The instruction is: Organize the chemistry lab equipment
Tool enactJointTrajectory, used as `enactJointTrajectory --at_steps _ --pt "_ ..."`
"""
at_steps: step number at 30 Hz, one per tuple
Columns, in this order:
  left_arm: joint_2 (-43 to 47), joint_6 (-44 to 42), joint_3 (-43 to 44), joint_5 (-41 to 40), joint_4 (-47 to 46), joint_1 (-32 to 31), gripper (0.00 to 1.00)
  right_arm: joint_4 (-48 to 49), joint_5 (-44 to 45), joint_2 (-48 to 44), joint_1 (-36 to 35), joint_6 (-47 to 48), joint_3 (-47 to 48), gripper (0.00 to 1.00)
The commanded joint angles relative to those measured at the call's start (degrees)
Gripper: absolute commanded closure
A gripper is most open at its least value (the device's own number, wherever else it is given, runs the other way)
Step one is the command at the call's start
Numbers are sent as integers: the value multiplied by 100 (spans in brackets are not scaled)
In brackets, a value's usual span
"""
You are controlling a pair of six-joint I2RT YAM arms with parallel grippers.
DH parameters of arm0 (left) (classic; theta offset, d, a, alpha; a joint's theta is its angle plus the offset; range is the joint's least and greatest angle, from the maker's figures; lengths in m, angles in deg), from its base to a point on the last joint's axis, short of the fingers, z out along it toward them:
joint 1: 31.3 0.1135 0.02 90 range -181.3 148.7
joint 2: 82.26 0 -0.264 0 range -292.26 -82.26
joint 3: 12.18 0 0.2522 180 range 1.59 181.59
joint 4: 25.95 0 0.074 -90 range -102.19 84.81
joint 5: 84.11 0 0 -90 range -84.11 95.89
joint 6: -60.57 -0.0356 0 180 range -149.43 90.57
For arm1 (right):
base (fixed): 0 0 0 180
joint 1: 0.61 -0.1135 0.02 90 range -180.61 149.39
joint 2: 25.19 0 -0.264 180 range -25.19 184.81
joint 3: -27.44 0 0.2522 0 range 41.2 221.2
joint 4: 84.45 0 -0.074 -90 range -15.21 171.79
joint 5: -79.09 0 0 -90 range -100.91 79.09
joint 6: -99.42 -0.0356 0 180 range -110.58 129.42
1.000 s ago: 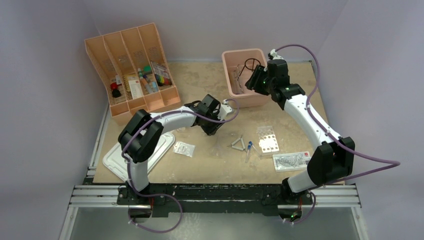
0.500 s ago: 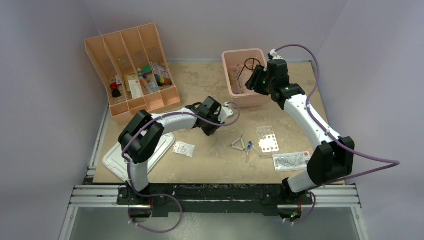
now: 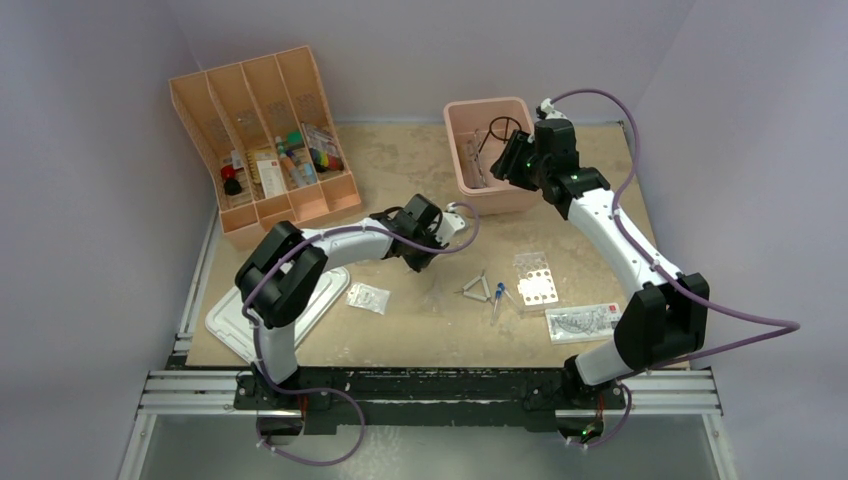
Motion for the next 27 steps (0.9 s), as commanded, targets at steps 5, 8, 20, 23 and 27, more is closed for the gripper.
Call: enactJointTrajectory --at_steps 5,8,20,23,27 --pt "-28 489 -239 -100 -342 -26 70 94 131 -82 29 -48 103 48" --pt "-34 395 -274 -393 -541 -80 70 91 148 -100 39 -40 81 48" --pt "-320 32 -196 -1020 -719 -301 73 116 193 -175 80 -47 6 48" --pt "-396 3 -99 -988 -759 -323 73 119 203 -193 88 -40 15 48" --pt "-569 -44 63 -933 -774 -326 78 111 204 -202 102 -31 32 48"
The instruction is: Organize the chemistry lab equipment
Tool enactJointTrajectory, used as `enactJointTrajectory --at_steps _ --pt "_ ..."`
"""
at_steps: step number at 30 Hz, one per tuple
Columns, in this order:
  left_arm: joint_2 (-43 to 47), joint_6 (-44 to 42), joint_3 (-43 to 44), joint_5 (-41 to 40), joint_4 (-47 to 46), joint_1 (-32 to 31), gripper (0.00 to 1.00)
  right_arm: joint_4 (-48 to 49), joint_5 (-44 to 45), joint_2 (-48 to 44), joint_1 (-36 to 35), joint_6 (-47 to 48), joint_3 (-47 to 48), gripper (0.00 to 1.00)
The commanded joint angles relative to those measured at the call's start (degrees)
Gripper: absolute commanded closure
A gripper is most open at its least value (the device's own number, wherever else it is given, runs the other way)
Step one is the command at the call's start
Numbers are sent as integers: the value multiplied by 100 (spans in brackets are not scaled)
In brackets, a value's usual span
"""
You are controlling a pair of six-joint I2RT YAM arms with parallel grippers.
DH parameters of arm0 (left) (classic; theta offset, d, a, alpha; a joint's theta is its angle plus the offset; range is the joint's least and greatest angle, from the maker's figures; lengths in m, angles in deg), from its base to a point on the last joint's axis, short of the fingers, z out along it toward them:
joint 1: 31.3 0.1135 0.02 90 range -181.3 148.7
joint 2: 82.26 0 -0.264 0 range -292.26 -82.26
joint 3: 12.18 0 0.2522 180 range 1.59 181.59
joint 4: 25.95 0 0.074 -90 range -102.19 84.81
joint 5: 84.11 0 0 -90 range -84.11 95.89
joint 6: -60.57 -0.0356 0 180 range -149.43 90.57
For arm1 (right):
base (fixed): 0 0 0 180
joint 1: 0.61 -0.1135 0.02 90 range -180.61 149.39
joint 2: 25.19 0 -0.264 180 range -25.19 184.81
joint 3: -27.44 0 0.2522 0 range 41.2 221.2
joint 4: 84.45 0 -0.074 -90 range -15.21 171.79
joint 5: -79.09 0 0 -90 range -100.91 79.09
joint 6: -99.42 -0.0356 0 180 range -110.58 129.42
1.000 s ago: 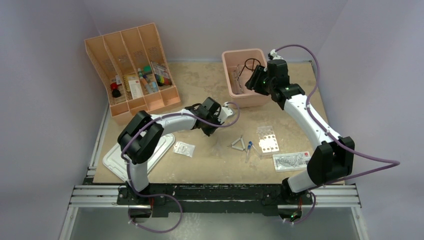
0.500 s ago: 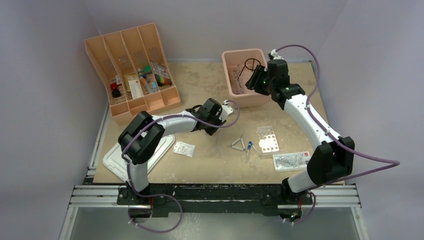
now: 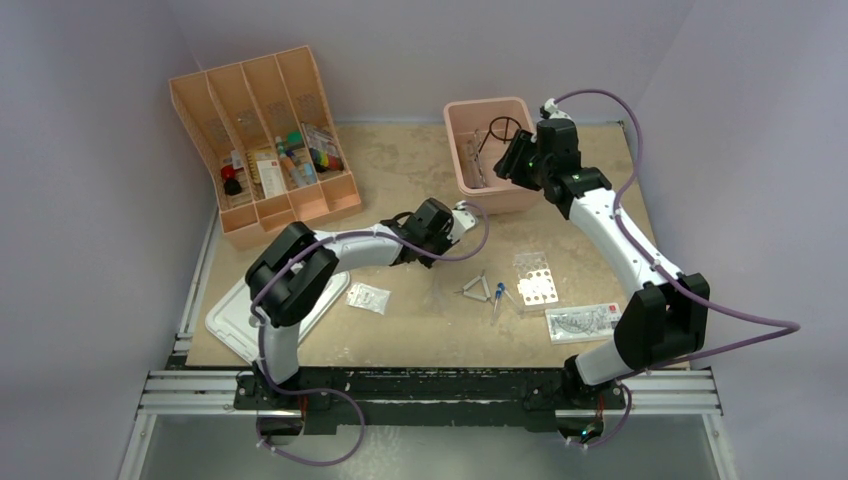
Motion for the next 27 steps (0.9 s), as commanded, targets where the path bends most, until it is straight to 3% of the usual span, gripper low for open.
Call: enactJointTrajectory --at_steps 1,7,18,27 --pt "-423 -201 112 -28 129 -28 81 101 102 -210 40 -16 31 48" --pt "-268 -243 13 -17 103 -27 100 91 150 -306 73 -14 4 48" --pt "1029 135 -171 572 231 247 100 188 93 -500 109 14 -15 48" --pt "2208 726 -345 436 -439 591 100 1450 -1256 -829 114 242 -599 48"
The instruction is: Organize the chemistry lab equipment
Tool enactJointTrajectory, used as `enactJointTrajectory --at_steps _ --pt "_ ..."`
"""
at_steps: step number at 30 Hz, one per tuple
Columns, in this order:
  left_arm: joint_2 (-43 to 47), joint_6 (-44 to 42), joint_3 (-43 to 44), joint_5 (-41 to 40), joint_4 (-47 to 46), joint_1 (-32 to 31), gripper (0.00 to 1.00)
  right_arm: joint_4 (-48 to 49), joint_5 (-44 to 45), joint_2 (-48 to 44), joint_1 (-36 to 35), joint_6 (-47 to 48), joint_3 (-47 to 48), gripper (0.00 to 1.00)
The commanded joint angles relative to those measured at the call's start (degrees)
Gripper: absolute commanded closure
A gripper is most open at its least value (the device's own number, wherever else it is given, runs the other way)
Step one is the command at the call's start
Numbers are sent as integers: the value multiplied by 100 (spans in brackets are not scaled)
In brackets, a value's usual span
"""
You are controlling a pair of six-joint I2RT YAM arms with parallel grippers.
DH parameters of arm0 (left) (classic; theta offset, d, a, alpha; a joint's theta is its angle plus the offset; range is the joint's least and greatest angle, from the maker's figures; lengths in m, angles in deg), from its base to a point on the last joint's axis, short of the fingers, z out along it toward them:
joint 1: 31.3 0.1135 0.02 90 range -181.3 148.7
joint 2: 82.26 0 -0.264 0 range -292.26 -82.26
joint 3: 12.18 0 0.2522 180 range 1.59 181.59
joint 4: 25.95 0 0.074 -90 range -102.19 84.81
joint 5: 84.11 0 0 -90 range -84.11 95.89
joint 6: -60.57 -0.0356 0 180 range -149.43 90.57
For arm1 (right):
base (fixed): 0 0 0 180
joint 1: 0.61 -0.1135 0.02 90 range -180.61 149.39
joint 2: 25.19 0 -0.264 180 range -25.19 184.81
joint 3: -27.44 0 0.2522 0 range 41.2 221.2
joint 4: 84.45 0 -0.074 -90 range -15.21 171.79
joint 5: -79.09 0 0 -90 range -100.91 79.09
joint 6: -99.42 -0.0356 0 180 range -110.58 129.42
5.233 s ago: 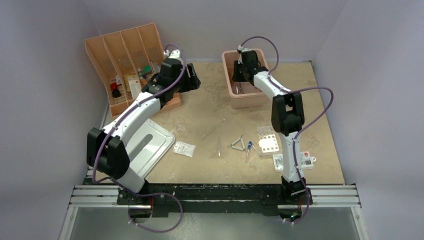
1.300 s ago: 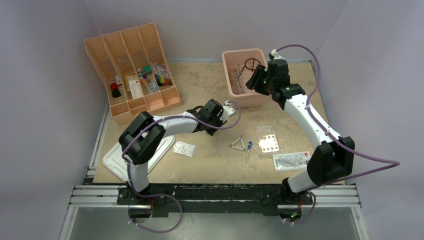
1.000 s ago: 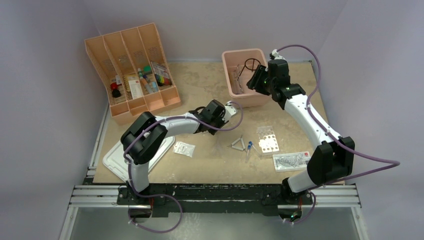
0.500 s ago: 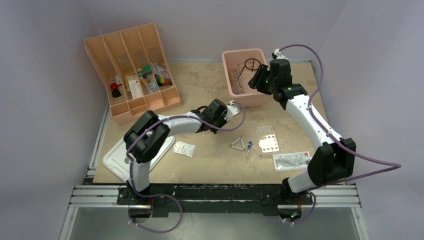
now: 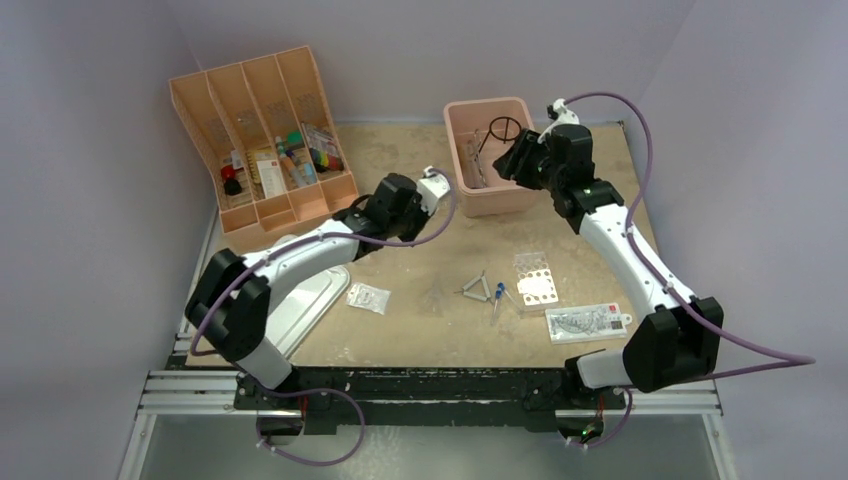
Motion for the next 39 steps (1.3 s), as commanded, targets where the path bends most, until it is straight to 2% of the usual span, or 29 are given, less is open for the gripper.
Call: enactJointTrajectory --at_steps 1,3,7,10,15,22,26,29,35,39 --pt "658 557 -13 20 -799 150 100 963 -933 -233 21 169 -179 49" --pt "838 988 26 -1 -1253 165 100 1256 -1254 -229 25 182 -225 48" --pt "850 1842 373 65 -1926 165 100 1625 -1928 -87 7 324 -141 38" --pt "797 2253 619 112 -2232 163 100 1939 -2253 17 8 215 -113 32" --pt "595 2818 950 155 -2375 167 100 2281 -2645 254 -14 36 -38 29" --pt "426 3201 1042 232 -2616 166 100 3052 -3129 466 -64 -467 -69 29" --pt "410 3206 1055 17 -2586 161 100 3447 -2962 388 -64 -669 -222 32" --pt "386 3212 1077 -149 -2560 165 100 3504 -2792 326 -62 -651 -258 35" --pt "312 3297 1092 183 -2763 168 100 3220 -2960 645 -71 -616 104 35" --pt "273 3352 1121 240 -2829 162 100 3131 -3069 786 -122 -633 222 41"
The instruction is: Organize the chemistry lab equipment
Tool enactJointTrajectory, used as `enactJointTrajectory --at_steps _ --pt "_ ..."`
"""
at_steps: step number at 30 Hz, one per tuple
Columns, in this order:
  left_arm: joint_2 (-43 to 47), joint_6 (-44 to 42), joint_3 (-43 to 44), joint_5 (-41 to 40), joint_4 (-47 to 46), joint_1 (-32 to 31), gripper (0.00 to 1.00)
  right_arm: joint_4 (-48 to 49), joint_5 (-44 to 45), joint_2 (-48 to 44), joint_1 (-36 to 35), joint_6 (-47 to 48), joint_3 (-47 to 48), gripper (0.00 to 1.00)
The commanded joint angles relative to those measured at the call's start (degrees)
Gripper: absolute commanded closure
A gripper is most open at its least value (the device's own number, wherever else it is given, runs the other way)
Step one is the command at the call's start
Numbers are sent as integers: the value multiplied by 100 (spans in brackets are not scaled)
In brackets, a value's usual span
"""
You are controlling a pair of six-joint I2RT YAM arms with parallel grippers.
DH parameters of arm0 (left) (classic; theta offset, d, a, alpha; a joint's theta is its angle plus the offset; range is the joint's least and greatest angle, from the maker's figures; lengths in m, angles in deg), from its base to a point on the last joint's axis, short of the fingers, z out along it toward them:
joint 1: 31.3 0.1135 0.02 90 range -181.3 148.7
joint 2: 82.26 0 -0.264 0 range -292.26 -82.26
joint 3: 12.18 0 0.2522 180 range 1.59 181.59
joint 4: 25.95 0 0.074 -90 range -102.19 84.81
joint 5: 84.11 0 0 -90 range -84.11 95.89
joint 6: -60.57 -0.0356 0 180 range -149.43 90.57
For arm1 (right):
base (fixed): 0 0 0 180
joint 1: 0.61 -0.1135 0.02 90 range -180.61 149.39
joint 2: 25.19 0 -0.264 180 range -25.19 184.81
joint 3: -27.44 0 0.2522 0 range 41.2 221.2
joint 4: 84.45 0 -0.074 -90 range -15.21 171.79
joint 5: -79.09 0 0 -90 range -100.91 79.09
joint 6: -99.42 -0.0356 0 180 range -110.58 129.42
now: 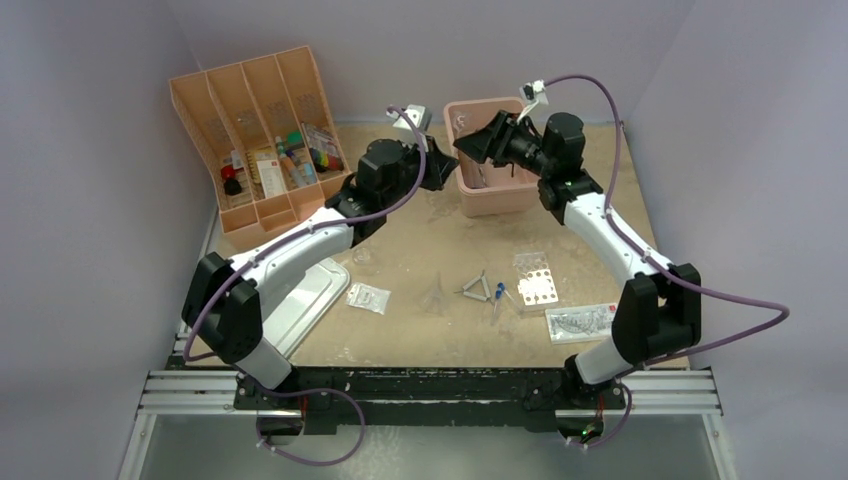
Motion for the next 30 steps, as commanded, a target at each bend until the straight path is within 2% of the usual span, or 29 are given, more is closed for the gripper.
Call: enactJointTrajectory --at_steps 1,7,14,15,19,23,30 --pt "-24 144 303 169 -475 10 100 99 -239 111 -81 -46 366 42" --pt "-35 213 305 182 -519 8 100 69 -270 189 -133 -92 422 56" --pt "-71 365 283 161 -538 17 100 34 -240 265 -136 -277 603 87" --pt "-71 396 293 123 -537 12 96 -67 -213 280 -137 -270 670 89" --pt "-41 472 337 -88 -434 89 64 -729 -144 385 -121 150 1131 93" --pt "11 678 410 -91 -191 297 48 -1581 174 643 -105 803 1808 95" --pt "111 731 301 -396 231 600 45 -2867 716 1452 21 1881 2943 95"
